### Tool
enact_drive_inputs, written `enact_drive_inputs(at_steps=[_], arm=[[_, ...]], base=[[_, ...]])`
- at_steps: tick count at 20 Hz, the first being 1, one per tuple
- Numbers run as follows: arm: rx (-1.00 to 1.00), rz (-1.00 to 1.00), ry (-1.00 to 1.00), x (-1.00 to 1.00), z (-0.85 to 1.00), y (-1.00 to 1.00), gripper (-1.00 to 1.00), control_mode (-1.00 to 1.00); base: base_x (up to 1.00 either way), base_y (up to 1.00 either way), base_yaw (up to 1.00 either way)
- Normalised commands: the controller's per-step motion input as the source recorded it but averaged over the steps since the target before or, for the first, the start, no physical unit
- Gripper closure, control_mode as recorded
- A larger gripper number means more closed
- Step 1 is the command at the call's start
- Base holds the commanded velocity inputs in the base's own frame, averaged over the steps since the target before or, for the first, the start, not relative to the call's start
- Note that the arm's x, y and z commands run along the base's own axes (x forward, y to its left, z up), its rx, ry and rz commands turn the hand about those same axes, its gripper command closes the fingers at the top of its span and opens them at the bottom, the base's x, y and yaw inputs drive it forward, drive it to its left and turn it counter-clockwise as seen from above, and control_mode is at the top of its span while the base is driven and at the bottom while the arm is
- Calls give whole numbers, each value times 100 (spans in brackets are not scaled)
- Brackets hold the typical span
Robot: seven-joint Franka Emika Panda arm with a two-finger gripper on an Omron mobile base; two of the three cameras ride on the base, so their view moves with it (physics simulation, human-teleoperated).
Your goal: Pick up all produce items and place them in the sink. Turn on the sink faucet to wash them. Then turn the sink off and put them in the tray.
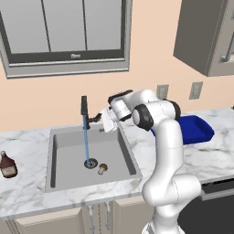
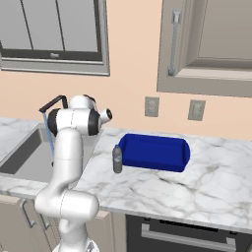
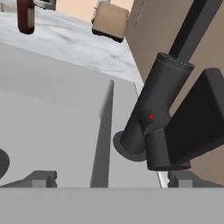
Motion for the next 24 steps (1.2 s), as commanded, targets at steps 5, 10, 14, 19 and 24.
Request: enact_drive_inputs(at_steps=[5, 10, 14, 19, 24], arm=[[-8, 5, 0, 0, 58, 56, -100, -100], [-10, 4, 0, 0, 58, 57, -100, -100], [-11, 4, 0, 0, 62, 59, -100, -100], [-11, 4, 0, 0, 63, 60, -100, -100], [-12, 3, 0, 0, 64, 64, -100, -100]], base=[[0, 0, 0], [0, 0, 0], [0, 0, 0], [0, 0, 0], [0, 0, 0]])
